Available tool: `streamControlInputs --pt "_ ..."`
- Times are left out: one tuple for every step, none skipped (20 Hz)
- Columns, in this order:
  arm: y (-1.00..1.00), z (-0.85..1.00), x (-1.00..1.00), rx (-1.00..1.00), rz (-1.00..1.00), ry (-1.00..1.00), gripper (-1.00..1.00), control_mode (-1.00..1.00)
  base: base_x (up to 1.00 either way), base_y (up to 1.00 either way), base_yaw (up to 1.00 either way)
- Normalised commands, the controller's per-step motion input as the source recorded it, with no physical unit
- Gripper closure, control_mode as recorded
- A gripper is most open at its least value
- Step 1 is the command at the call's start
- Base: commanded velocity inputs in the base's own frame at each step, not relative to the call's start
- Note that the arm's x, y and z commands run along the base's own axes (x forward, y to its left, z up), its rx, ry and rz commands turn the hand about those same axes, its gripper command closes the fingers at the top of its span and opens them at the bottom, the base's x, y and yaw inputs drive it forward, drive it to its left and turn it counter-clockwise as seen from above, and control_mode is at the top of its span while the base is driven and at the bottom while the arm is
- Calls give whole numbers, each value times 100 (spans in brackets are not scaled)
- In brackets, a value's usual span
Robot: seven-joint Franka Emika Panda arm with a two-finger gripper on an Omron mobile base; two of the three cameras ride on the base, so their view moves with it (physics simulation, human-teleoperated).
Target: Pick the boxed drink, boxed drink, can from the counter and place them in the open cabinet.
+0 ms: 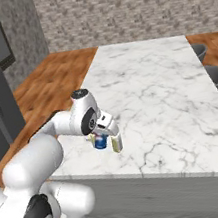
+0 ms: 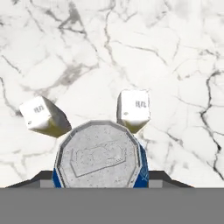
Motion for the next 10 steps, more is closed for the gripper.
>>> streamControlInputs --pt "0 93 0 0 4 3 100 -100 0 0 0" --pt "0 98 0 0 5 5 100 -100 0 0 0" --pt "0 96 0 -2 7 2 100 -100 0 0 0" --pt "0 100 0 -1 7 1 100 -100 0 0 0" --pt "0 99 0 -1 7 0 100 -100 0 0 0" --pt "0 95 -10 0 10 0 100 -100 0 0 0" --pt "0 64 -38 -2 10 0 100 -100 0 0 0" --pt "11 66 -26 -6 10 0 100 -100 0 0 0" --pt "13 64 -16 -7 10 0 100 -100 0 0 0" --pt "5 68 -18 -6 10 0 100 -100 0 0 0"
